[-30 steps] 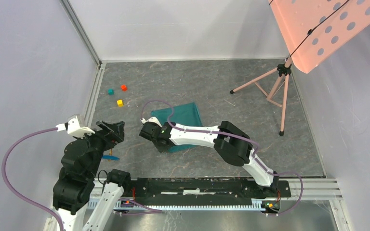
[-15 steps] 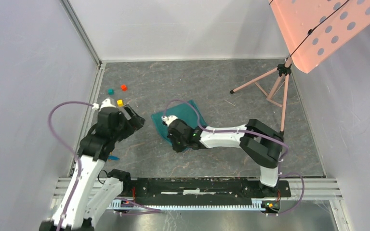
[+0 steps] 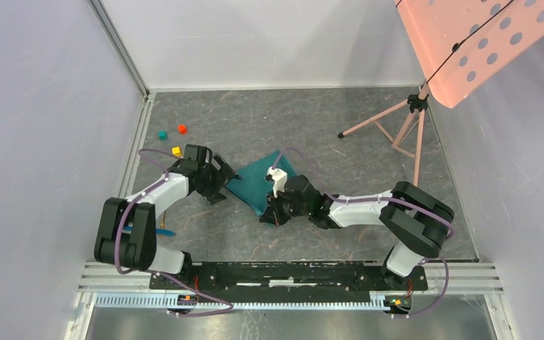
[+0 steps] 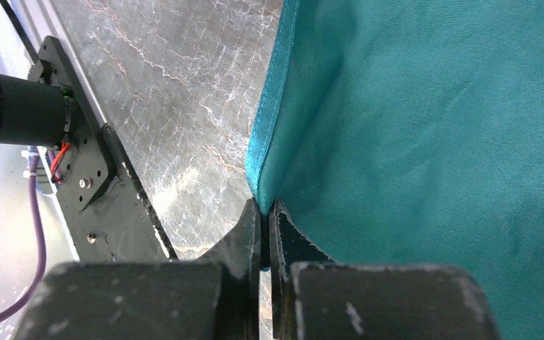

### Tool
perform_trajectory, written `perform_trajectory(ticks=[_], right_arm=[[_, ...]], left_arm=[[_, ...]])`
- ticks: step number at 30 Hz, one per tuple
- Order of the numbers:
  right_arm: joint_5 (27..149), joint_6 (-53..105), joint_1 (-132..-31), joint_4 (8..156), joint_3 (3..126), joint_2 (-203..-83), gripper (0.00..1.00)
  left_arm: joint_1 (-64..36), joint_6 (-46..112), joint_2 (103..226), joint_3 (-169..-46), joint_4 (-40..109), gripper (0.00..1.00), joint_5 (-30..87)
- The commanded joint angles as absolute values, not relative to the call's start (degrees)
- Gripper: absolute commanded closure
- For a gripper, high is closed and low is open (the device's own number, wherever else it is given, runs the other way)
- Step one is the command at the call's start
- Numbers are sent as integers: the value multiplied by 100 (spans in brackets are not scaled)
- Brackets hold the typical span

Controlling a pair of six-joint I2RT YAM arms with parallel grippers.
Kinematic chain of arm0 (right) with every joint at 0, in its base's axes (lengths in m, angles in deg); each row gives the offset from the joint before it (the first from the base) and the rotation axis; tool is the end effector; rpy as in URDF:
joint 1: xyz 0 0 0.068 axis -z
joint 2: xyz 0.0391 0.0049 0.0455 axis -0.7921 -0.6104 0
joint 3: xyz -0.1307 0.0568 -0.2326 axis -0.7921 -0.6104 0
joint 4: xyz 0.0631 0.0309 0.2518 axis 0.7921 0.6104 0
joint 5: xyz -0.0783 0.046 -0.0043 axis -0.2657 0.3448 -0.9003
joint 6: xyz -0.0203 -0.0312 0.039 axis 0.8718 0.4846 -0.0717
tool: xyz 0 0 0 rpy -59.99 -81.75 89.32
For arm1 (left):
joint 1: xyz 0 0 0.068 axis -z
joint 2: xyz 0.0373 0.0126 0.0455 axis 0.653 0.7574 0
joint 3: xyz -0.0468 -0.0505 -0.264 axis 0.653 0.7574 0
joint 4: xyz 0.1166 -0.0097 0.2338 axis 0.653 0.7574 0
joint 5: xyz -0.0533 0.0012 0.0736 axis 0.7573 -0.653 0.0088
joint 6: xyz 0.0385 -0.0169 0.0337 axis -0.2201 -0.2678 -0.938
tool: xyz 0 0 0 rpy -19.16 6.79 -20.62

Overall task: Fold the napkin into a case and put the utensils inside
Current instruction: Pick up the lower triangle-folded napkin from the center of the board, then fold the lower triangle-folded napkin at the center of the board.

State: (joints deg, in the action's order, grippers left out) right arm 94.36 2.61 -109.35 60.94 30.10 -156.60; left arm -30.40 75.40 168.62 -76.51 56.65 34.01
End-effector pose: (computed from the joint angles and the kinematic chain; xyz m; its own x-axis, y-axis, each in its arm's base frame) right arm 0.1711 0.2788 0.1560 -0.7208 -0.2169 -0.6583 -0.6494 0.5431 0.5322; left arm 0.2519 -0.0547 0.1773 -0.7324 -0.6651 -0.1457 -0.5020 0.6721 -0.5443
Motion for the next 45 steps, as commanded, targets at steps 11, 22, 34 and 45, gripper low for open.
perform_trajectory(ticks=[11,22,34,45], right_arm=[[10376,-64,-10511,4544,2265,-15424,100],[11171,-95,-10498,4344,2100,-15708,100],[11954,-502,-10212,3796,1331,-16026,100],[10967,1087,-10133,4931,1191,-14939,68]], left_arm=[[-3070,8385,17601,-6821,3672,36,3087],[-2498,7807,17320,-7921,5790,88,1263],[-1248,9291,19011,-10643,9052,98,-530],[-706,9632,20007,-12326,10238,98,-659]])
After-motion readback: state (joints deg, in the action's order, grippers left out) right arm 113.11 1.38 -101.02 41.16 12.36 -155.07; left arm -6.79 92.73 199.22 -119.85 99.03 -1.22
